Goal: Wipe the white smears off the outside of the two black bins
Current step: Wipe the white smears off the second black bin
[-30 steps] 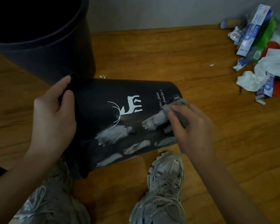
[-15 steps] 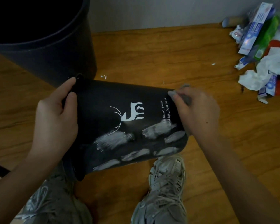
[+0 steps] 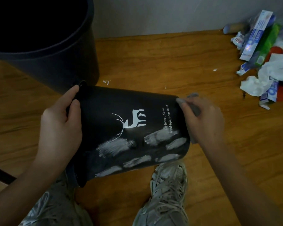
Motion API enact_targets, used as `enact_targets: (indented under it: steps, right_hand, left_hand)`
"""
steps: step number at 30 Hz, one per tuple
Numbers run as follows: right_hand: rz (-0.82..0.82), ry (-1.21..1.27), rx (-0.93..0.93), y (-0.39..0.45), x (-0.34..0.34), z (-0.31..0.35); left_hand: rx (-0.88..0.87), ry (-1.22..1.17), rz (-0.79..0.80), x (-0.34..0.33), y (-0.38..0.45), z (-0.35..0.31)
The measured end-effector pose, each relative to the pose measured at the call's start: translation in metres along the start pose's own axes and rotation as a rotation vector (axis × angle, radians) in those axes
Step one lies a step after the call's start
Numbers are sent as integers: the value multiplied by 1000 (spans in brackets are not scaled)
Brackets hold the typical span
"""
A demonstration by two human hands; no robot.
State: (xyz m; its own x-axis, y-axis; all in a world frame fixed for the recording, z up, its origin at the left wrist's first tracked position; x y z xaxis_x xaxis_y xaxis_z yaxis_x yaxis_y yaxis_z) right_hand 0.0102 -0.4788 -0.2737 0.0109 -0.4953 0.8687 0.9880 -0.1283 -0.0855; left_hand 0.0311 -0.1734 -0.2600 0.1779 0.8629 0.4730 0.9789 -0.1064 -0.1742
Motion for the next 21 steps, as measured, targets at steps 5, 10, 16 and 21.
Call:
enact_targets:
  steps: [5,10,16,21]
  right_hand:
    - [-43,43,103,-56,-9,-3]
    - [59,35,20,1,1,9]
    - [180,33,-27,33,-9,16]
    - [-37,82,2,-19,-11,1]
  left_hand:
    - [8,50,-4,2,-1,0]
    - [-2,54,9,1,-5,2]
    - [5,32,-16,0,-2,1]
    - [-4,13,-19,-1,2,1]
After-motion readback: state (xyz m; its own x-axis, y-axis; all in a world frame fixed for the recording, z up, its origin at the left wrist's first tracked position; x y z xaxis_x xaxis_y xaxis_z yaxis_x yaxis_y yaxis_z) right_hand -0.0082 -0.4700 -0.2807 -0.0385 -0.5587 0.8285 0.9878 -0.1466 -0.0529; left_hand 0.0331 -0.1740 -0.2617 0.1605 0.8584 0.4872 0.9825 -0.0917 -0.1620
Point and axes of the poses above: each hand's wrist, its own y-axis towards the middle knuckle, its own x-axis out of the back of the hand, z = x × y, the point moved 5 cm from there along y, towards the middle knuckle, and after that the axes turned 15 degrees about z, right-handed, at the moved point
